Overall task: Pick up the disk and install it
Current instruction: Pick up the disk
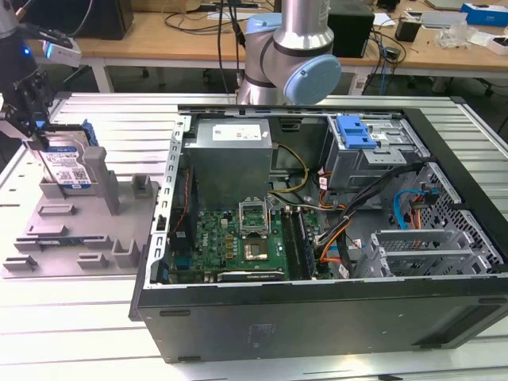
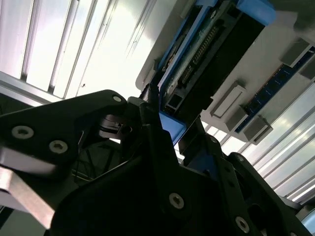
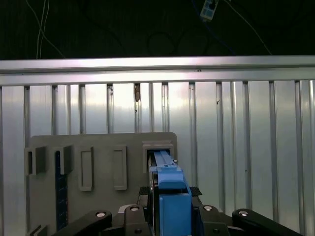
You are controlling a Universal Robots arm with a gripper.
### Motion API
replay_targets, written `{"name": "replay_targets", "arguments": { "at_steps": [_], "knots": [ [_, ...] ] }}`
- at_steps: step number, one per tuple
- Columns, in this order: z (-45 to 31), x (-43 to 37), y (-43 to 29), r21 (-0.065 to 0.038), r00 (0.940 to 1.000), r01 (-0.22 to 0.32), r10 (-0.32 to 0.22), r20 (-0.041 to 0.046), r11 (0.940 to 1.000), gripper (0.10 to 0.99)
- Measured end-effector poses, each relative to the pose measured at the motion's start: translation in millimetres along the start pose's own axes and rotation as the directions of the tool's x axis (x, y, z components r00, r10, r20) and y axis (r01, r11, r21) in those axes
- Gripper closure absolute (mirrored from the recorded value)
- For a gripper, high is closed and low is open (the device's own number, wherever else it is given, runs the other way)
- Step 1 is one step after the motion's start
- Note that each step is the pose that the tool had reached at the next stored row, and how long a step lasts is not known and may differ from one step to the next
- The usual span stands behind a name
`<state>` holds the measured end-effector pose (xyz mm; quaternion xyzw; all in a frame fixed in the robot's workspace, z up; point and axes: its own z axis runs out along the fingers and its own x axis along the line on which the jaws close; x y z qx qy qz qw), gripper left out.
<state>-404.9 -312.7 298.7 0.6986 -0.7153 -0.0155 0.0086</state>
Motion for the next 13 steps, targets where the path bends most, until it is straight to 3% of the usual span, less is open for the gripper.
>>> {"name": "replay_targets", "arguments": {
  "at_steps": [13],
  "knots": [
    [1.1,0.0,0.0,0.001,1.0000,0.000,0.000,-0.0065,1.0000,0.675]
  ]
}}
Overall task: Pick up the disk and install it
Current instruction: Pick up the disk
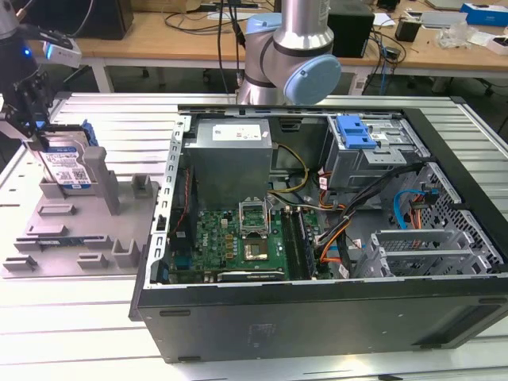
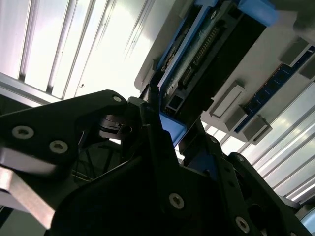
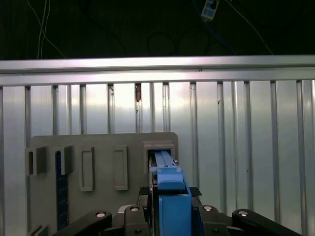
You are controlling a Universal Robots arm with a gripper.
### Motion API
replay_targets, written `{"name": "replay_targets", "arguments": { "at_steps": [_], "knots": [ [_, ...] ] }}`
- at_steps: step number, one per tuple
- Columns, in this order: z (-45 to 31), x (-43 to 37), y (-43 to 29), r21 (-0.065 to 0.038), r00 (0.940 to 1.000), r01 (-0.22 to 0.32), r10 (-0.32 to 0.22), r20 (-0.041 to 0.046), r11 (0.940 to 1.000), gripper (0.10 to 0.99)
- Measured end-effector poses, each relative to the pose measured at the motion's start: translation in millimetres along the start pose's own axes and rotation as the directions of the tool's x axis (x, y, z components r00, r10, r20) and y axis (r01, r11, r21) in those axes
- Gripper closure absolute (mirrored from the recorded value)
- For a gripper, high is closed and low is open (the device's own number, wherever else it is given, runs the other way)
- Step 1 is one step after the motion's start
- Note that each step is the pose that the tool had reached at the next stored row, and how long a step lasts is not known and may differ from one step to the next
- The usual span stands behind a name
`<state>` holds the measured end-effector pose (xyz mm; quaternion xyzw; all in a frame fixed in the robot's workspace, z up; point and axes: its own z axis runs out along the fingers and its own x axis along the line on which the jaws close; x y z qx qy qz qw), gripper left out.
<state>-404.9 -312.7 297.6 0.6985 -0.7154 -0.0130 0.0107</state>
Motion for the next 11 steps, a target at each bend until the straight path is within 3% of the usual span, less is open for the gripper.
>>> {"name": "replay_targets", "arguments": {
  "at_steps": [11],
  "knots": [
    [1.4,0.0,0.2,0.000,1.0000,0.000,0.000,-0.0003,1.0000,0.718]
  ]
}}
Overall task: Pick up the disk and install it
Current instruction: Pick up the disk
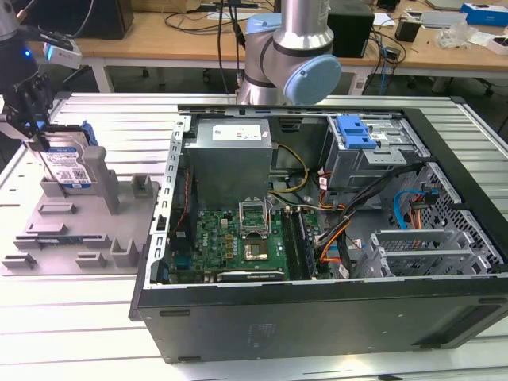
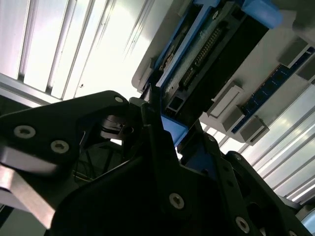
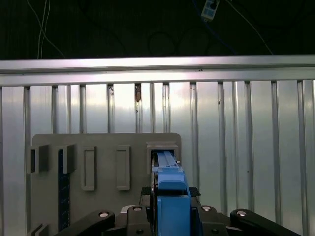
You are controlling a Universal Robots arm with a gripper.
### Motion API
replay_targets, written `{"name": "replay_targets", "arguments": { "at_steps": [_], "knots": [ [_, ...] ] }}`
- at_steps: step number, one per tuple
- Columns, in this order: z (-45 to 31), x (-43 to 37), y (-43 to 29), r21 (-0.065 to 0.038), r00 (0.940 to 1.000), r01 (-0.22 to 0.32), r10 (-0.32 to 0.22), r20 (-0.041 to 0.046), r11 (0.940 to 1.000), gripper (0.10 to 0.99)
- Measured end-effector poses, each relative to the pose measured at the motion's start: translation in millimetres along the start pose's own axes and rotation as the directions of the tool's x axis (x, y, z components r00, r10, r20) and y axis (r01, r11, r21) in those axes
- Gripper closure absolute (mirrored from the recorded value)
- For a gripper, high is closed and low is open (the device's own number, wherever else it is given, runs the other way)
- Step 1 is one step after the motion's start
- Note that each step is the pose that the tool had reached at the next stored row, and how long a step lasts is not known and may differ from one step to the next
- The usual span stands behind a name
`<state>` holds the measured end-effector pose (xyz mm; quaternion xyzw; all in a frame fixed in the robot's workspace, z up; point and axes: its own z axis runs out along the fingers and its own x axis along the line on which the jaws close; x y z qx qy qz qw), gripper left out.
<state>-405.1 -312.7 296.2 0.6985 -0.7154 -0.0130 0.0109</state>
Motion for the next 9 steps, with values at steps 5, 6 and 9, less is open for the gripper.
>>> {"name": "replay_targets", "arguments": {
  "at_steps": [5,6,9],
  "knots": [
    [0.1,0.0,0.0,0.000,1.0000,0.000,0.000,0.0000,1.0000,0.718],
    [0.1,0.0,0.0,0.000,1.0000,0.000,0.000,0.0000,1.0000,0.718],
    [0.1,0.0,0.0,0.000,1.0000,0.000,0.000,0.0000,1.0000,0.718]
  ]
}}
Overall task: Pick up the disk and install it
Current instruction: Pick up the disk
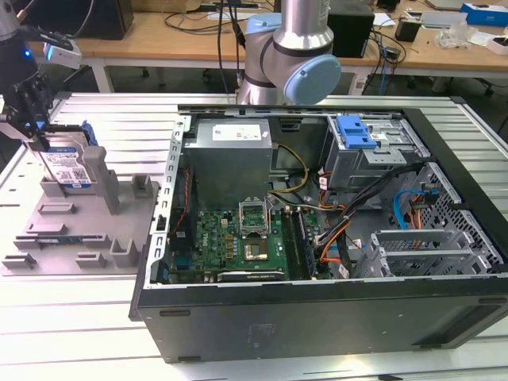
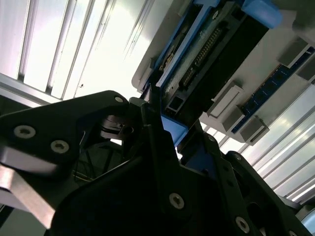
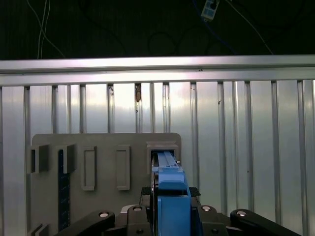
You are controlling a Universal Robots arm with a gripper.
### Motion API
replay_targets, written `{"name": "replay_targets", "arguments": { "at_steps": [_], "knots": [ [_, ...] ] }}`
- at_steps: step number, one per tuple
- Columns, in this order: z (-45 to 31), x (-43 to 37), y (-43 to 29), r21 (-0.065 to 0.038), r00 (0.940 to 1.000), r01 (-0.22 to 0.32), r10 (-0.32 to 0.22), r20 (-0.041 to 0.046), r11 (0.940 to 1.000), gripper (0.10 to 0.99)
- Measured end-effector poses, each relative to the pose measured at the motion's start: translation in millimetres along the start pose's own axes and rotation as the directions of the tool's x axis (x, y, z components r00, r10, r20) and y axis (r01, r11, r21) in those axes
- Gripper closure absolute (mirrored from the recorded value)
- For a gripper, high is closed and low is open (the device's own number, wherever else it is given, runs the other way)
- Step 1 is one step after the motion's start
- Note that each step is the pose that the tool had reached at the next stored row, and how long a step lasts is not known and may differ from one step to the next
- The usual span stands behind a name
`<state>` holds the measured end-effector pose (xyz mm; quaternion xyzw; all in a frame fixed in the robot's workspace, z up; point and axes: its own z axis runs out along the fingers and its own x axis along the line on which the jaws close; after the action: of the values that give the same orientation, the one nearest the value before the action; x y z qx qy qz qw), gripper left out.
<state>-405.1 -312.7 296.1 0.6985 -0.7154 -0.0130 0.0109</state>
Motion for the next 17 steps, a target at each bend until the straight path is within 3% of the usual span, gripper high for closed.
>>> {"name": "replay_targets", "arguments": {
  "at_steps": [7,12,14,16,17],
  "knots": [
    [-7.8,0.0,0.3,0.000,1.0000,0.002,-0.002,0.0000,1.0000,0.718],
    [-26.4,-0.1,0.9,0.000,1.0000,0.002,-0.002,0.0000,1.0000,0.718],
    [-37.8,-0.1,1.0,0.000,1.0000,0.003,-0.003,-0.0001,1.0000,0.718],
    [-53.7,-0.2,0.9,0.000,1.0000,0.002,-0.002,0.0000,1.0000,0.718],
    [-57.2,-0.2,0.9,0.000,1.0000,0.003,-0.003,0.0000,1.0000,0.718]
  ]
}}
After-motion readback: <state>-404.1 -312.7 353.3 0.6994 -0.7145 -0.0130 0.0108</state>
